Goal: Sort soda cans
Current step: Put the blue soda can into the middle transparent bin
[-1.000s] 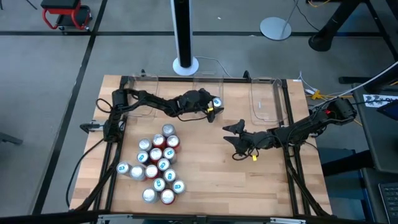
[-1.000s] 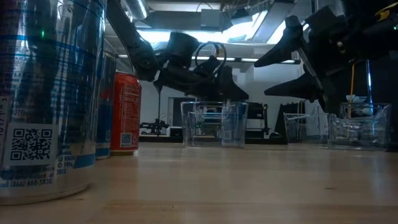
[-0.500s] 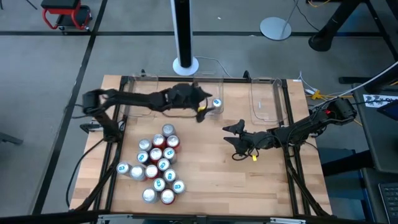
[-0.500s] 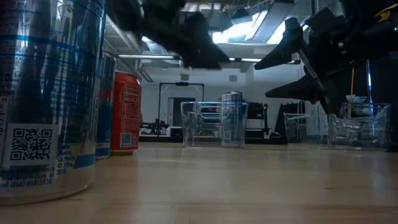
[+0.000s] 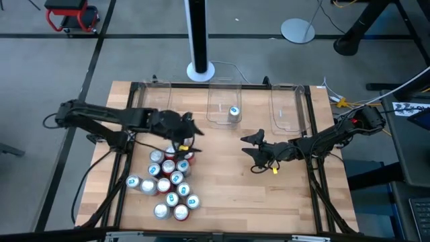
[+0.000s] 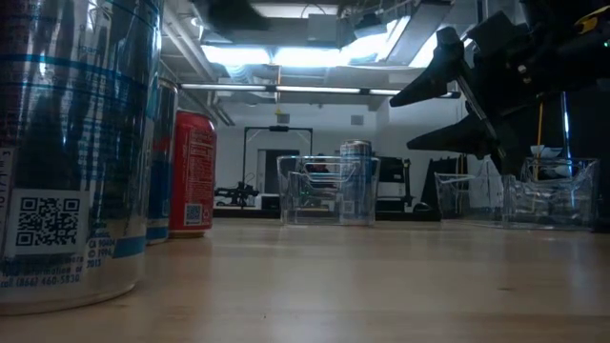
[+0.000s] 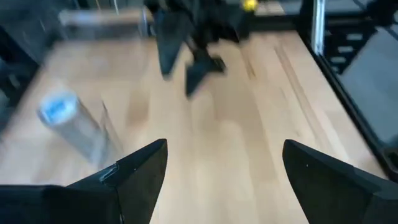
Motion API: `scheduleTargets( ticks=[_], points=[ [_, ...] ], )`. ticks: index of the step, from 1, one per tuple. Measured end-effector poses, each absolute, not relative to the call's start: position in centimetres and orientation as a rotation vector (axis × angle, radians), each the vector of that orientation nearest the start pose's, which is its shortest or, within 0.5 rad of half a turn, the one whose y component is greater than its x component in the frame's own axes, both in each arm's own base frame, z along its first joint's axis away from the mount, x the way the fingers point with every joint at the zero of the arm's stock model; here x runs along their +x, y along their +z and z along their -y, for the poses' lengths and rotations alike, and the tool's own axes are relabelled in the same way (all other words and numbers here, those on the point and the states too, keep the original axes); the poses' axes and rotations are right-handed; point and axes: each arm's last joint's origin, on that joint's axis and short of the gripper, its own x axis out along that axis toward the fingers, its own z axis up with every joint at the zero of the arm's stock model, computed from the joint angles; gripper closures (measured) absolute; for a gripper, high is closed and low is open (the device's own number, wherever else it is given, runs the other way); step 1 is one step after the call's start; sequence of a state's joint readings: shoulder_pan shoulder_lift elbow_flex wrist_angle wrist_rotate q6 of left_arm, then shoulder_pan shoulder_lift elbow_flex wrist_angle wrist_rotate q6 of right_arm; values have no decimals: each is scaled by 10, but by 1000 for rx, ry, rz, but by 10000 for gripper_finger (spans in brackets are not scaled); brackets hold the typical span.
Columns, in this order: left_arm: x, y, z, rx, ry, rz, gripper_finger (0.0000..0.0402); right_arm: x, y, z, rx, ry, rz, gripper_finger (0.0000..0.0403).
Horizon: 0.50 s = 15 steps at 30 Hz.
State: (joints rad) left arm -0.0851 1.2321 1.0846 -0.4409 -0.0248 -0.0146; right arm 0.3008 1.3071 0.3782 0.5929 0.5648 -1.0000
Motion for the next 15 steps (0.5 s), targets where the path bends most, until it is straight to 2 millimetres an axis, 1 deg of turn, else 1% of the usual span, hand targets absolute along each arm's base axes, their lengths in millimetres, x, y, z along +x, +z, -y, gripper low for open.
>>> scheduleTargets(
  ticks=[2, 4, 6, 11, 15],
  points=[
    [253, 318, 31, -9, -53, -638, 94, 227, 168, -54, -1127, -88, -415, 93],
    [243, 309, 41, -15, -57, -649, 94, 227, 168, -54, -1124, -88, -414, 93],
    [233, 300, 50, -16, -56, -646, 94, 227, 168, -54, -1075, -95, -404, 93],
    [209, 265, 64, -17, -1, -604, 94, 230, 175, -57, -1009, -74, -300, 93],
    [195, 239, 74, -57, -55, -560, 94, 232, 182, -60, -967, -39, -206, 93]
  ],
)
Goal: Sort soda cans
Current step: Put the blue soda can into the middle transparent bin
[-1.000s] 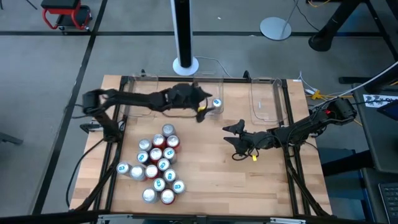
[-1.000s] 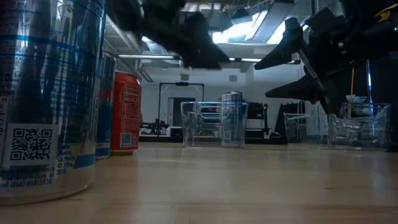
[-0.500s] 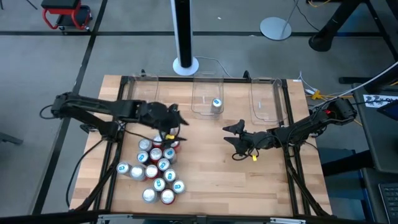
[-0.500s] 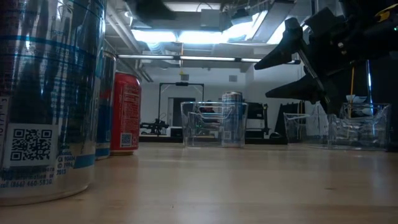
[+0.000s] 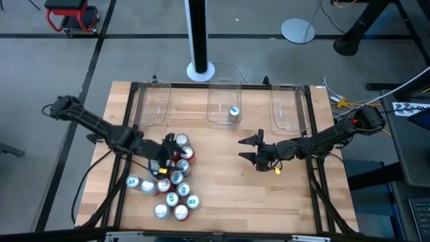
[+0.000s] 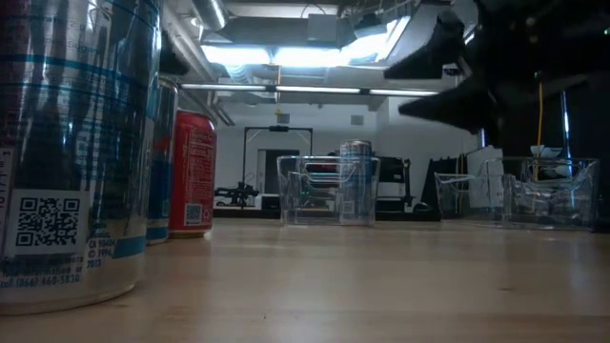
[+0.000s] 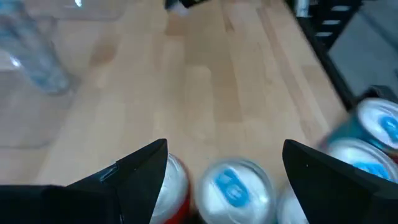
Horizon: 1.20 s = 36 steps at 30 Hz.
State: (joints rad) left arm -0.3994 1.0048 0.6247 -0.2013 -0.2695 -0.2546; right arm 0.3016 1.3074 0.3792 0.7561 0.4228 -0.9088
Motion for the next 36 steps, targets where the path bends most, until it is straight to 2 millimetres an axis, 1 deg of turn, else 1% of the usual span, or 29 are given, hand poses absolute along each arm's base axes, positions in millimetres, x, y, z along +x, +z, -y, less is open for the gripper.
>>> scheduleTargets(
  ticks=[3, 5, 11, 15, 18, 22, 24, 28, 30, 32, 34, 36],
  points=[
    [188, 224, 79, -52, -84, -579, 94, 234, 187, -61, -971, -42, -182, 93],
    [185, 220, 82, -31, -100, -598, 94, 236, 191, -61, -994, -54, -177, 93],
    [188, 226, 85, -46, -111, -533, 94, 240, 198, -61, -1062, -83, -176, 93],
    [189, 227, 82, 7, -24, -504, 90, 240, 196, -61, -1074, -75, -189, 93],
    [189, 230, 81, 40, 28, -488, 71, 239, 192, -61, -1088, -54, -226, 93],
    [191, 240, 80, 38, 70, -465, 23, 239, 190, -61, -1098, -39, -253, 93],
    [192, 247, 81, 37, 68, -471, 7, 239, 189, -61, -1099, -38, -254, 93],
    [185, 270, 81, 42, 42, -547, 15, 238, 188, -61, -1105, -29, -271, 93],
    [178, 281, 80, -2, 31, -595, 19, 238, 186, -61, -1112, -20, -287, 93],
    [173, 290, 81, -93, 24, -606, 19, 238, 185, -61, -1116, -14, -298, 93],
    [169, 294, 83, -163, 20, -608, 18, 238, 185, -60, -1116, -15, -299, 93],
    [167, 296, 84, -191, 14, -616, 18, 238, 185, -60, -1116, -25, -298, 93]
  ],
)
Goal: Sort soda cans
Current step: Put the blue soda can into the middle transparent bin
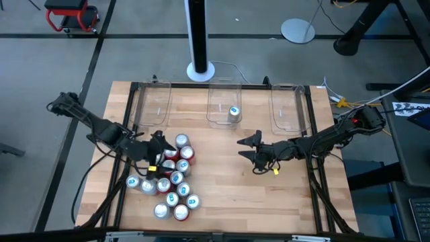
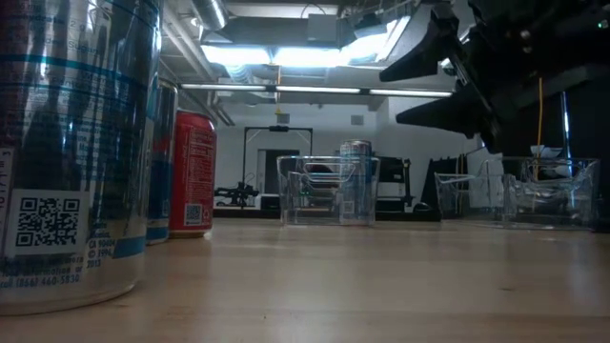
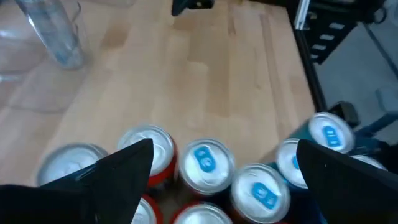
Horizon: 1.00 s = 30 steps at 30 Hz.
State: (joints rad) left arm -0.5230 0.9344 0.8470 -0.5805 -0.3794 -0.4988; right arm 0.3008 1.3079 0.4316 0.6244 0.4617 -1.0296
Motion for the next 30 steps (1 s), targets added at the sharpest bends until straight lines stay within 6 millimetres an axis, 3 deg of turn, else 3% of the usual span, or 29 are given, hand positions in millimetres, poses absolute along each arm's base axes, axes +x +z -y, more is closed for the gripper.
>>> scheduleTargets(
  ticks=[9, 16, 22, 30],
  points=[
    [138, 306, 80, -345, 90, -931, 23, 238, 186, -60, -1132, -27, -293, 93],
    [114, 304, 87, -593, 160, -1197, 24, 238, 186, -60, -1136, -28, -292, 93],
    [105, 302, 97, -670, 215, -1252, 24, 238, 186, -60, -1136, -29, -292, 93],
    [99, 291, 122, -631, 261, -1331, 24, 238, 186, -60, -1138, -28, -291, 93]
  ],
)
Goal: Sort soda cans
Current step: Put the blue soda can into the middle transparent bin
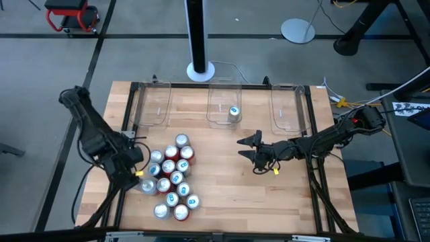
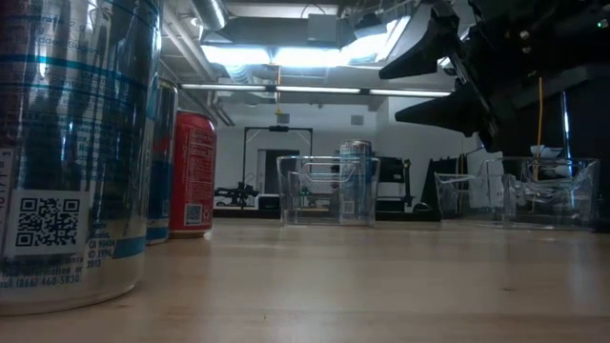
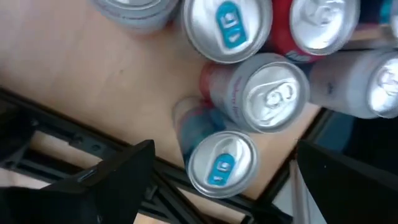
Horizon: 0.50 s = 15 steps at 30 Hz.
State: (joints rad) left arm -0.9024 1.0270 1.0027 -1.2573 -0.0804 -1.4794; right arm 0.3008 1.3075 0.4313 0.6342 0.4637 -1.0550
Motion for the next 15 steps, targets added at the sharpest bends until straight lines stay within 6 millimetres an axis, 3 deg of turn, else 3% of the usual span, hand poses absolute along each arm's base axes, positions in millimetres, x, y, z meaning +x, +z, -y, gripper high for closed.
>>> scheduleTargets(
  ticks=[5, 15],
  points=[
    [99, 282, 134, -555, 291, -1372, 24, 238, 186, -60, -1139, -28, -292, 93],
    [94, 278, 148, -586, 279, -1389, 24, 238, 186, -60, -1140, -28, -292, 93]
  ],
)
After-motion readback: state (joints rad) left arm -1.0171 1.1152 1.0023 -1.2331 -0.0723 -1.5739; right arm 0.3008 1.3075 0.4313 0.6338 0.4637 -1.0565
